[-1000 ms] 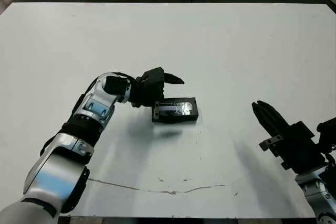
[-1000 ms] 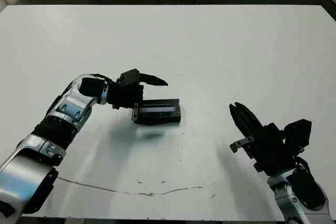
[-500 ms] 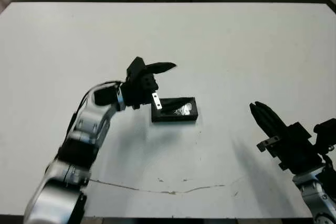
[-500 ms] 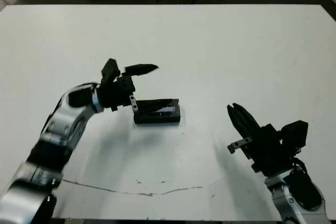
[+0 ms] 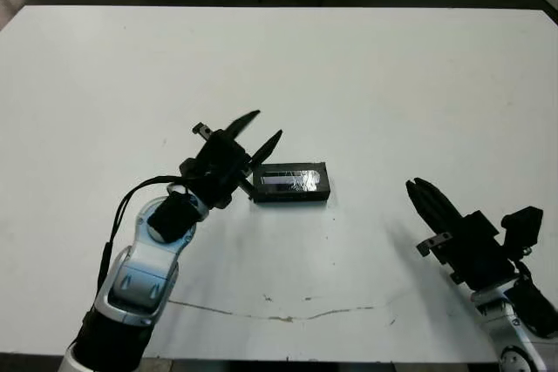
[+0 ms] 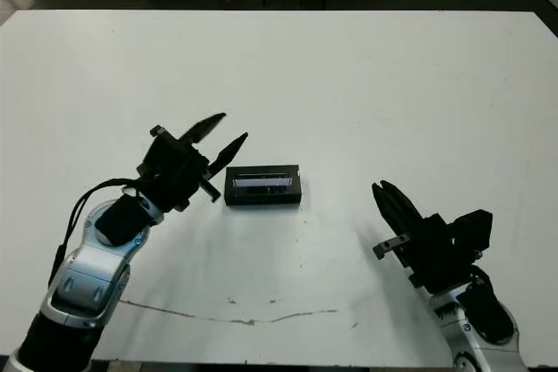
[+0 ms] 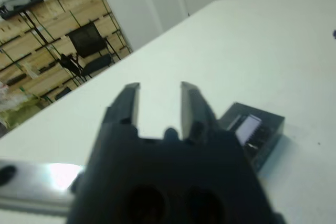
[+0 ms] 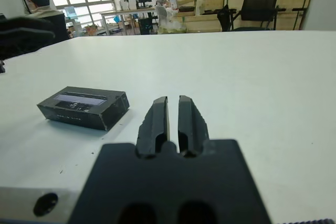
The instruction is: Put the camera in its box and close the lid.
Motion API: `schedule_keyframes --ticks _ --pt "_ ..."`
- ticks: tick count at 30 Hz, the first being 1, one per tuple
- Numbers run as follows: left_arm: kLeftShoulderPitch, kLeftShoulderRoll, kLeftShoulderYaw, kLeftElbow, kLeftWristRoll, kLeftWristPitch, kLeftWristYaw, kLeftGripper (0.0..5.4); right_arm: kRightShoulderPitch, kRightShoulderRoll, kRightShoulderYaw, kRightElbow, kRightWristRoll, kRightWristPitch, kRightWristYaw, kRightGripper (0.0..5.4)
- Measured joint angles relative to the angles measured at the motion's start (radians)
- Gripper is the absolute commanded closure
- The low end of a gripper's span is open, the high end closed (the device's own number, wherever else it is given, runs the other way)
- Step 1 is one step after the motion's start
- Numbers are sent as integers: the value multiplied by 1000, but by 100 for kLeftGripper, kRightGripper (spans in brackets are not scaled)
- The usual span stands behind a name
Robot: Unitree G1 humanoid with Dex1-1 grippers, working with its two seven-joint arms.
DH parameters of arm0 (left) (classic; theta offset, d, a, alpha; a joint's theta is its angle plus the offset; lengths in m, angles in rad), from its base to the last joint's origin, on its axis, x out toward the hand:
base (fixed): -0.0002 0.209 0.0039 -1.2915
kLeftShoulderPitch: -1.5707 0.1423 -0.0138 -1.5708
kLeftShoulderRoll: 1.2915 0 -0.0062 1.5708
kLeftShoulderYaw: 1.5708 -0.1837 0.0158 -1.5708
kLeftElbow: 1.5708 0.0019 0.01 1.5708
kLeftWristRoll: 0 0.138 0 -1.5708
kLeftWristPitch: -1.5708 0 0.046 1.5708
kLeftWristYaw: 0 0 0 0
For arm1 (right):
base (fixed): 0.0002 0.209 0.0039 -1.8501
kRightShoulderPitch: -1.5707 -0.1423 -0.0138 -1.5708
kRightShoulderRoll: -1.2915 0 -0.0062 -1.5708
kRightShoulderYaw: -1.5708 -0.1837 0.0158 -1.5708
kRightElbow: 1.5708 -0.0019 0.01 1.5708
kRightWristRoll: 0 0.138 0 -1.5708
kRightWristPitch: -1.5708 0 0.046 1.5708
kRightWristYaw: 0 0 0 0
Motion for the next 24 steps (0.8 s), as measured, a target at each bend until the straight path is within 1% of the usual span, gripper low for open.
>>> schedule_keyframes --ticks 1,2,8,13,16,18,21,22,23,24 --pt "-5 -2 -8 5 3 10 3 526 -2 2 3 2 -14 -8 -5 540" --pt "-8 -6 -16 9 8 23 9 538 -4 5 6 2 -25 -10 -12 540" --pt "-31 -48 -55 36 22 101 47 538 -14 24 17 6 -43 -20 -22 540" --pt "-82 -94 -57 103 17 125 81 538 -14 29 22 -1 -57 -15 -48 540" --pt "-101 -125 -52 131 6 173 97 538 -14 29 26 -8 -62 -11 -62 540" --pt "-114 -149 -44 150 -19 230 97 538 -14 29 27 -8 -64 -10 -64 540" --pt "-125 -184 -17 169 -79 327 89 538 -14 29 29 -16 -68 -3 -71 540" --pt "-125 -187 -15 171 -86 335 88 538 -14 29 29 -17 -68 -2 -71 540" --pt "-124 -204 2 176 -127 386 87 538 -14 29 30 -22 -70 5 -73 540" --pt "-121 -217 15 174 -149 409 87 538 -13 28 30 -25 -71 8 -74 540"
